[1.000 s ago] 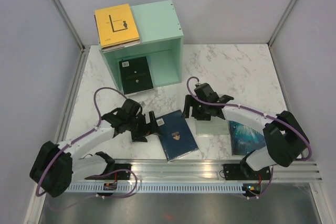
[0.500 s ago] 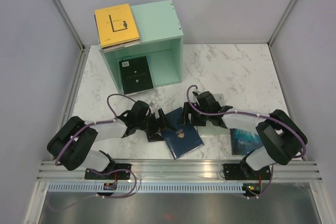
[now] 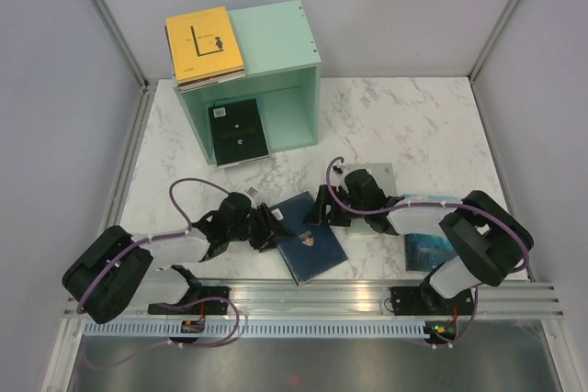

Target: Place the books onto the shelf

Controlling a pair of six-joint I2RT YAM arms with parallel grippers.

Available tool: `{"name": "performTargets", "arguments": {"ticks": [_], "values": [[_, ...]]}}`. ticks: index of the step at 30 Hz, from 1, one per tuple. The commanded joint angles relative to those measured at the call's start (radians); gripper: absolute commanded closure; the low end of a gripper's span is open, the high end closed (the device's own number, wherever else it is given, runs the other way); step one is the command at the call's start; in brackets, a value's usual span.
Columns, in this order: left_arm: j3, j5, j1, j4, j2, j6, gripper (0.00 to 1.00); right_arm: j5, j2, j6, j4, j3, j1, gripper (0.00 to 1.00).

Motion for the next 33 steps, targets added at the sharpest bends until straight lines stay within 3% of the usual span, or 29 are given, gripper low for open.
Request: {"name": "performTargets", "arguments": {"ticks": [1, 3, 6, 11, 12, 16, 19, 21, 25, 28, 33], "values": [[0.001, -0.095, -0.003, -0.050, -0.088, -0.007, 0.58, -0.019, 0.080, 0.010, -0.227, -0.084, 0.026, 0.24], [0.001, -0.101, -0.003, -0.057, -0.122, -0.006, 0.72, -0.036, 0.075, 0.017, -0.222, -0.083, 0.026, 0.23], [0.001, -0.074, 0.002, -0.032, -0.174, 0.003, 0.85, -0.104, 0.043, 0.055, -0.165, -0.094, 0.026, 0.23], [0.027, -0.015, 0.008, 0.046, -0.245, 0.017, 0.84, -0.183, -0.055, 0.142, -0.058, -0.094, 0.026, 0.21], [0.035, -0.008, 0.008, 0.034, -0.250, 0.023, 0.97, -0.185, -0.070, 0.153, -0.059, -0.078, 0.026, 0.20], [0.108, -0.015, 0.020, -0.116, -0.291, 0.095, 0.98, -0.166, -0.153, 0.127, -0.169, -0.005, 0.025, 0.12], [0.172, -0.021, 0.068, -0.330, -0.374, 0.172, 0.98, -0.163, -0.196, 0.113, -0.239, 0.046, 0.011, 0.02], [0.189, 0.011, 0.137, -0.386, -0.458, 0.192, 0.98, -0.185, -0.225, 0.125, -0.236, 0.054, 0.006, 0.02], [0.237, 0.121, 0.302, -0.469, -0.558, 0.210, 0.98, -0.246, -0.231, 0.226, -0.121, 0.028, 0.006, 0.02], [0.277, 0.202, 0.355, -0.481, -0.579, 0.207, 0.98, -0.278, -0.230, 0.300, 0.012, -0.003, 0.006, 0.02], [0.337, 0.255, 0.392, -0.478, -0.602, 0.181, 0.98, -0.295, -0.213, 0.345, 0.063, 0.030, 0.006, 0.02]]}}
